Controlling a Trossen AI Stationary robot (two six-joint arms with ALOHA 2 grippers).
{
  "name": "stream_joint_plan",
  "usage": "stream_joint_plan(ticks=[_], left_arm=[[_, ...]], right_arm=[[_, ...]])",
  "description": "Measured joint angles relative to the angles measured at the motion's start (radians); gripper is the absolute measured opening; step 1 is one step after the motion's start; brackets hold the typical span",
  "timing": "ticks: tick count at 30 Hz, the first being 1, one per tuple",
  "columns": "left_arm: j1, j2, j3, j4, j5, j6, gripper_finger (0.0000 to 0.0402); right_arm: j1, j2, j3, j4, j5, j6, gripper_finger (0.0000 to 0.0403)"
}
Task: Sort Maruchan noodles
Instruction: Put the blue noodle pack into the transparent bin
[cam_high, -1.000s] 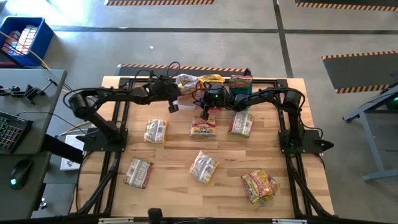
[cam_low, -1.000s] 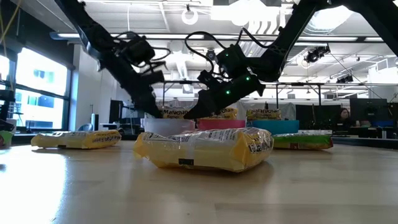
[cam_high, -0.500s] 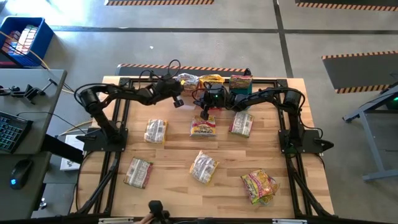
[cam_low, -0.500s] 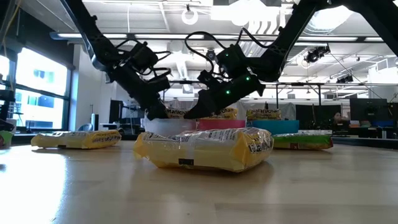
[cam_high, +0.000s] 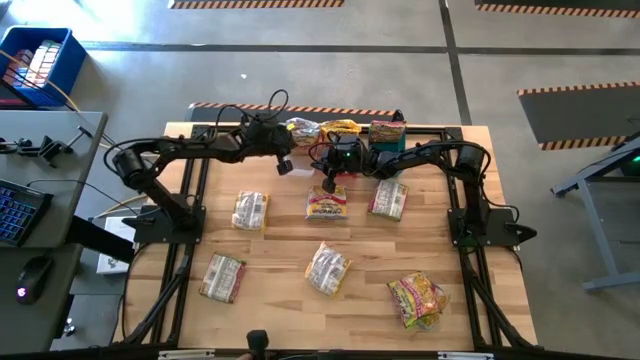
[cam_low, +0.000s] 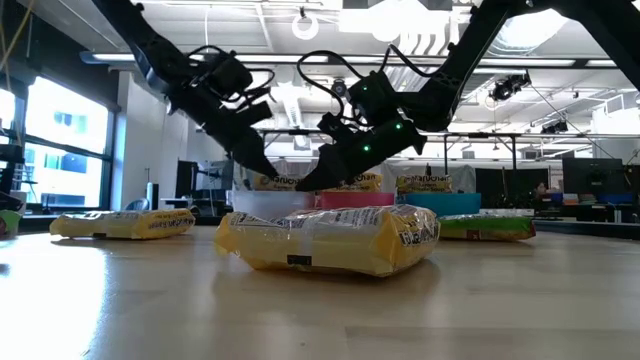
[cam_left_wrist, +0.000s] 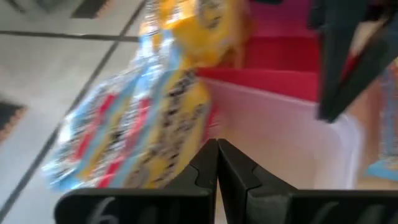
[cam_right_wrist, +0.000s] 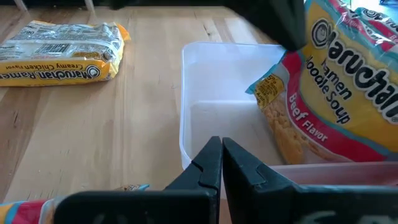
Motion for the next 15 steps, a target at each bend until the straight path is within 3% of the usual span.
stream_joint_plan(ticks=[15], left_arm=[[-0.005,0.209,0.035,0.162,-0.020,-0.005,0.0000]], right_arm=[[0.000,0.000,0.000,0.001,0.000,-0.008,0.0000]])
